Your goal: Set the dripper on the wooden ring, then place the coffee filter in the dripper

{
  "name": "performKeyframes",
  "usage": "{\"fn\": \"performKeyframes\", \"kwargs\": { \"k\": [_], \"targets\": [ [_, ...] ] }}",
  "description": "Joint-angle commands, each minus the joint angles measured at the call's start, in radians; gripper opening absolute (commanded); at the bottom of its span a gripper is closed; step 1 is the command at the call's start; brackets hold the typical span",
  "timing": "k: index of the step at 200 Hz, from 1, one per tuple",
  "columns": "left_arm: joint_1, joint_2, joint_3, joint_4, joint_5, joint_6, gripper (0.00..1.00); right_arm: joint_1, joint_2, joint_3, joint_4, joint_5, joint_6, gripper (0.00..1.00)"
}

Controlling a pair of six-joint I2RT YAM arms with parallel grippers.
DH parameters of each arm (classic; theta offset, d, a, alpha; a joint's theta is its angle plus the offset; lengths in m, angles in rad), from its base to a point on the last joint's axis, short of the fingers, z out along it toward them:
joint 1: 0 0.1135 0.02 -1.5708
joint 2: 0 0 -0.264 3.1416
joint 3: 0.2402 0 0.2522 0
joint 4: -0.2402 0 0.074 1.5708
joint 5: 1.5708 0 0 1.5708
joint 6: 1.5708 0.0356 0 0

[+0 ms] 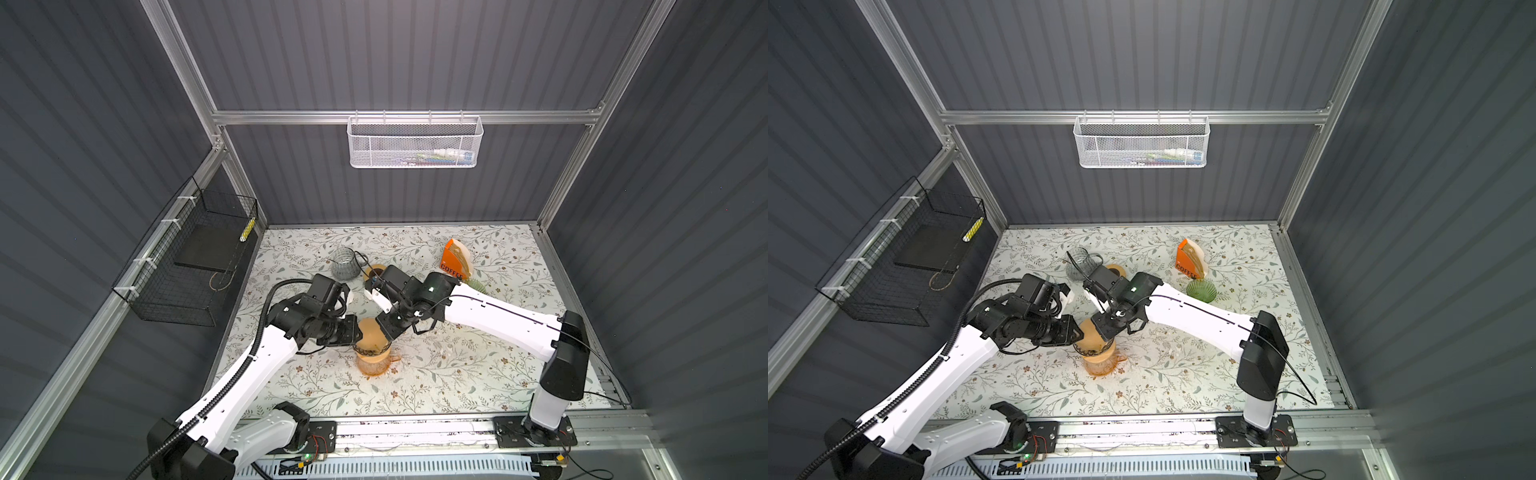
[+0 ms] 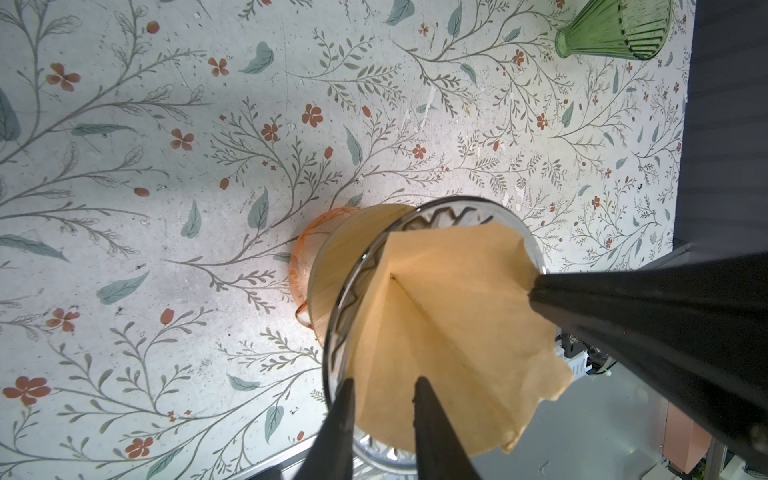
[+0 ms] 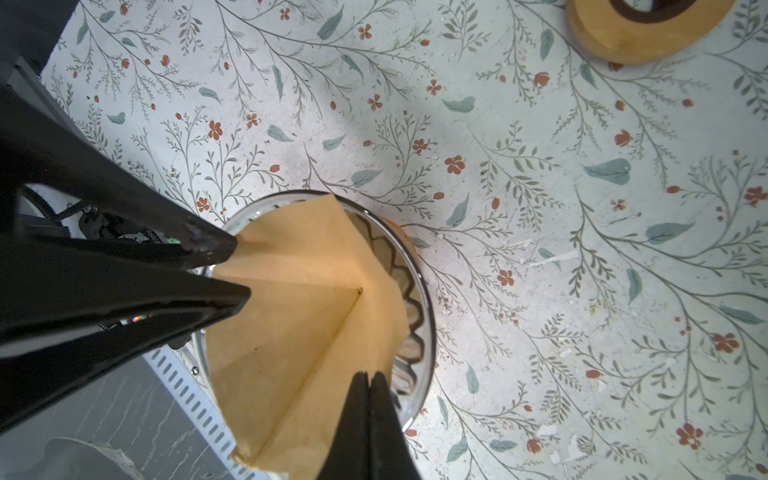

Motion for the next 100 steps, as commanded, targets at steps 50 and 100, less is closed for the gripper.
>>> {"fn": "performKeyframes", "kwargs": {
  "k": [50, 100],
  "targets": [
    [-0.005, 0.019, 0.017, -0.006, 0.002, 0.006, 0.26, -0.008, 0.014, -0.043, 0.023, -0.004, 0.006, 0.03],
    [-0.005, 0.033, 0.012, 0.002, 0.006, 0.009, 0.26, -0.007, 0.017, -0.060, 0.025, 0.008, 0.006, 0.02]
  ]
}}
